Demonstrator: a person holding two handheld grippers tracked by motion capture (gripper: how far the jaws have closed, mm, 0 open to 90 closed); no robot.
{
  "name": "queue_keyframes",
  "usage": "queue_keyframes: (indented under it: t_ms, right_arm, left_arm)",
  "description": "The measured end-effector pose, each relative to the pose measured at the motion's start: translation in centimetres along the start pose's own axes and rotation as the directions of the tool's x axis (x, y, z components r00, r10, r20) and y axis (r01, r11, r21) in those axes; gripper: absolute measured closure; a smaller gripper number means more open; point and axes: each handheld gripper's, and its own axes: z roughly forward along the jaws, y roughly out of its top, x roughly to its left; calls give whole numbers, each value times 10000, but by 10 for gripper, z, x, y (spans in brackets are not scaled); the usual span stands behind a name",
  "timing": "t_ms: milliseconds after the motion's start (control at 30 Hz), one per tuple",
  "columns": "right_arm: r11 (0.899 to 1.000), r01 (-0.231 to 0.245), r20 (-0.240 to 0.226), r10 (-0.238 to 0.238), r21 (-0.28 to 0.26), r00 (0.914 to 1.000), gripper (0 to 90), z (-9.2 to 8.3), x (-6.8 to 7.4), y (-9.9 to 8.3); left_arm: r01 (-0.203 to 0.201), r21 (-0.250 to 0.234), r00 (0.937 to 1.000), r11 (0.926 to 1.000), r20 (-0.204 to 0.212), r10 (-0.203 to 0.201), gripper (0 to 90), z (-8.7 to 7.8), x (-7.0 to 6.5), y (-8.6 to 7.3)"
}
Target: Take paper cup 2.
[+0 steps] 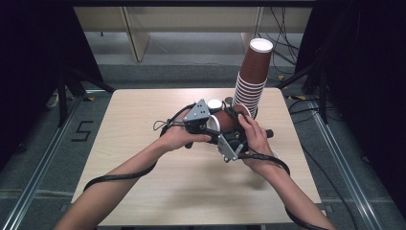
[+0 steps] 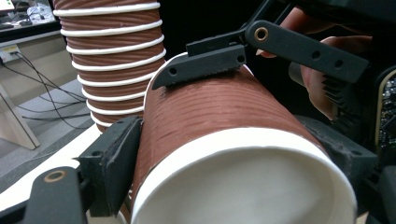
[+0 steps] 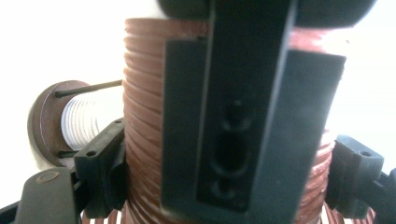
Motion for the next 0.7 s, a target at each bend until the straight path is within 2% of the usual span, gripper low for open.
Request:
queue_keyframes:
  t_ms: [167,200,500,567,600,667,700]
  right_arm:
    - [10000,21,3,-21,18,10000,164,0,0,0]
    - [9998,-208,-30,208,-15,9998,163,-1,1,0]
    - [9996,274,-3,-274,-73,9996,148,-1,-1,0]
    - [9999,89,-73,-90,-88,9999,127,-1,1,1]
    - [9990,436,-68,-437,-127,9990,109,0,-1,0]
    - [9994,276,-149,-279,-198,9995,74,0,0,0]
    - [9997,-189,-165,187,-131,9997,58,0,3,1]
  left_arm:
    - [-24,-71,10000,10000,12,24,193,0,0,0]
    - [-29,-86,10000,10000,12,29,194,0,0,0]
    - [-41,-252,10000,9997,59,42,198,-1,-1,-2]
    - [-113,-243,9999,9996,56,114,198,-1,-1,-2]
    - [-108,-288,9999,9995,15,108,198,-1,-1,-1]
    - [-134,-305,9999,9994,5,134,199,-2,-1,-1]
    - [-161,-309,9999,9994,-26,160,199,-2,-1,-1]
